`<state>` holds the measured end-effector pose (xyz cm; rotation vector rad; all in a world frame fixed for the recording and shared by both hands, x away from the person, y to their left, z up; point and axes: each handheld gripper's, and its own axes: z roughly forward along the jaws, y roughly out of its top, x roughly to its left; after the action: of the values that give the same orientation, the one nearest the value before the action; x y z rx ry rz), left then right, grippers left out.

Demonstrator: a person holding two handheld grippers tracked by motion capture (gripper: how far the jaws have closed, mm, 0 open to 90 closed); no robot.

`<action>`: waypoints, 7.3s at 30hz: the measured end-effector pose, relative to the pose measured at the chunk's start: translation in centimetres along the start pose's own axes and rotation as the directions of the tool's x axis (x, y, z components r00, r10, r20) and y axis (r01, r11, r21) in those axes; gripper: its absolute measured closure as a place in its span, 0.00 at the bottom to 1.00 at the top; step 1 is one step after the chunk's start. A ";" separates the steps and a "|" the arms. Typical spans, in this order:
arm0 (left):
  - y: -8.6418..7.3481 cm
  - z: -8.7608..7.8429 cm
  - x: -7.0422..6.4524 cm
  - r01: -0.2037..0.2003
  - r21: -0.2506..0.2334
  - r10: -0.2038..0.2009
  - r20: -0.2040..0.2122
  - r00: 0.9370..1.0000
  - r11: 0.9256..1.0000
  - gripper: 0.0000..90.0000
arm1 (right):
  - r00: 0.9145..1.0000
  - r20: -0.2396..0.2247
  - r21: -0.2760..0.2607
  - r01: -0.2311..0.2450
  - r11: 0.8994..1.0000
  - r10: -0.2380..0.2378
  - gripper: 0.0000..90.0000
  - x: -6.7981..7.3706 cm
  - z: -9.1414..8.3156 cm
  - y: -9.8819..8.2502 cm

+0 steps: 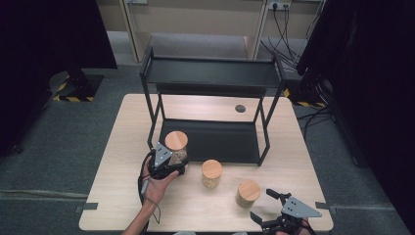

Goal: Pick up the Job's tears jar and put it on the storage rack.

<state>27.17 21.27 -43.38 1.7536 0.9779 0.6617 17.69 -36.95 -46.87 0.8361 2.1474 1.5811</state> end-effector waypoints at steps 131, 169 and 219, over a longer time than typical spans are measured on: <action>3.0 1.9 -0.6 0.041 0.026 -0.039 -0.077 0.996 0.999 0.05 | 1.000 -0.015 -0.012 -0.003 1.000 0.003 0.01 0.0 0.0 -0.1; -0.5 -3.2 -3.1 0.020 -0.038 -0.018 0.052 0.998 0.999 0.05 | 1.000 -0.014 -0.012 -0.002 1.000 0.002 0.01 0.1 0.0 -0.1; -5.5 -6.8 -5.2 0.031 -0.058 -0.023 0.124 0.992 0.998 0.05 | 1.000 -0.014 -0.014 0.000 1.000 0.000 0.01 0.3 0.0 -0.1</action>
<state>17.37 21.26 -46.00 1.7052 0.8869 0.5526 17.47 -36.76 -46.90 0.8226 2.1435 1.6045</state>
